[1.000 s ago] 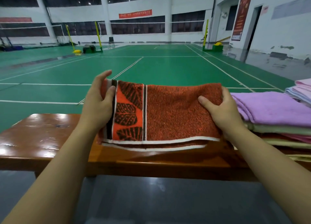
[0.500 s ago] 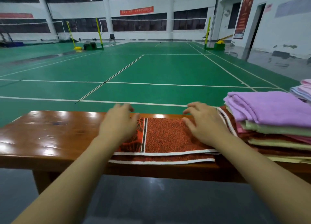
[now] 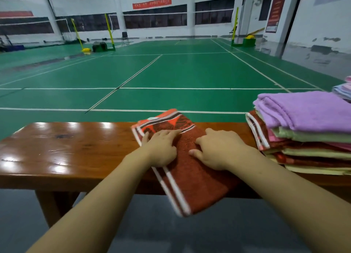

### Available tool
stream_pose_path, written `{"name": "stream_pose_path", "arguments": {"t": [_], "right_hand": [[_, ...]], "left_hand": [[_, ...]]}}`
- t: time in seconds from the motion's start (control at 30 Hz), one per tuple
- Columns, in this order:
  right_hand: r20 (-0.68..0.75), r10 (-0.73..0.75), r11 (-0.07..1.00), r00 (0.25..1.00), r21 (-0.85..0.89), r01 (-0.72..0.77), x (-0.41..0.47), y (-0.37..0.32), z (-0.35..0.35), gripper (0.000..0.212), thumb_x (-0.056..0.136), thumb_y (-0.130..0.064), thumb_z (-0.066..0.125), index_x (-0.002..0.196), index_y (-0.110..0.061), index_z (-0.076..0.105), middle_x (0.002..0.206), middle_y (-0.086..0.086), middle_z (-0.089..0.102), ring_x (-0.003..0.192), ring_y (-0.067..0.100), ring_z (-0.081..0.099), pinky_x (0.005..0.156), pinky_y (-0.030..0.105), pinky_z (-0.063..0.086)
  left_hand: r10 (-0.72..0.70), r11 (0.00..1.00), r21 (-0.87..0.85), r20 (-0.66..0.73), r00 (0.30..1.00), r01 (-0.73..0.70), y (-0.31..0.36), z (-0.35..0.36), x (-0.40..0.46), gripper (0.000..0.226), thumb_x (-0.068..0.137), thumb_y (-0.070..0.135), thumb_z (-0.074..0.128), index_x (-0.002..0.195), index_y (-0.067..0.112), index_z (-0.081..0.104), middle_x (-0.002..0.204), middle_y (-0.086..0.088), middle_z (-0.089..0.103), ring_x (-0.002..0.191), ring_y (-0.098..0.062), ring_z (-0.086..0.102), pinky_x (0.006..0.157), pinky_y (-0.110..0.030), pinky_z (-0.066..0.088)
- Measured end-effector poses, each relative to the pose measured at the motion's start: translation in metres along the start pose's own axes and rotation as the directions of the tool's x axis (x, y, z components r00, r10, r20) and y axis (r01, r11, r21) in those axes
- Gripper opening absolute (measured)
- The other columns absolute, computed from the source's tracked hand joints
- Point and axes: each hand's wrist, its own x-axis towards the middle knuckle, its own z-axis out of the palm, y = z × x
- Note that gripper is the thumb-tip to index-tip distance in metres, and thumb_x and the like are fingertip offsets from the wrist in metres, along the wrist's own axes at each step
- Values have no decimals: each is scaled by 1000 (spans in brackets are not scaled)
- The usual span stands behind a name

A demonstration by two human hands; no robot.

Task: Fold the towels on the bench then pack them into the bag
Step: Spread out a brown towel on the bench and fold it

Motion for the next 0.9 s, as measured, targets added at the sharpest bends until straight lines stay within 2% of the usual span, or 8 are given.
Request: {"name": "stream_pose_path", "arguments": {"t": [0.13,0.23,0.33,0.47,0.57,0.7,0.83,0.9], "right_hand": [[-61,120,959,991,264,-100,6,10,5,42,98,-61,46,112,-27,66,119,7,67,110,32,64,85,39,48],[-111,320,907,941,325,-270,14,30,12,51,95,-64,47,97,-19,69,102,10,71,101,33,67,75,37,47],[-10,396,839,918,411,-357,22,38,18,67,89,-75,47,71,-12,62,71,5,61,80,32,64,66,34,44],[127,326,781,937,522,-343,30,26,15,58,83,-65,69,61,-20,40,64,0,45,64,25,50,57,31,36],[138,287,718,948,624,-308,29,21,12,53,86,-50,75,62,-24,35,63,-3,40,58,19,42,50,31,27],[-33,315,683,949,702,-202,28,25,21,29,94,-49,65,79,-26,53,90,3,59,87,26,56,70,32,39],[-93,445,283,890,958,-42,31,28,28,38,82,-56,74,105,-32,54,106,-1,71,98,22,69,93,43,54],[-190,489,222,852,971,90,28,29,23,37,82,-54,77,107,-40,53,107,-4,72,96,16,71,91,43,57]], "left_hand": [[84,966,-228,-166,983,-121,-15,1,17,58,93,9,53,147,27,47,157,-3,41,148,-24,32,122,-45,24],[-199,972,-190,-352,914,139,-23,-6,13,58,93,48,64,137,12,51,136,-16,52,129,-35,49,109,-44,42],[-409,911,-65,-249,878,407,-27,-14,-1,82,82,79,57,118,5,58,124,-19,57,117,-38,56,96,-46,49],[-362,931,-70,-84,928,357,-17,-13,-5,56,89,69,58,74,15,53,86,-6,61,91,-31,64,80,-36,53],[-311,941,-178,-121,943,288,-12,-10,-3,43,94,53,63,77,13,59,84,-6,62,84,-29,61,74,-33,48],[-339,792,-593,-228,913,146,-26,-3,1,38,87,51,72,91,14,70,88,-3,73,85,-25,70,82,-41,57],[-444,648,-761,-410,797,-30,-19,-8,0,61,80,56,77,127,29,49,107,7,64,110,-18,62,109,-47,42],[-426,658,-739,-524,737,-145,-13,-15,-3,60,78,63,73,127,46,42,107,11,61,115,-14,60,113,-52,36]]}}
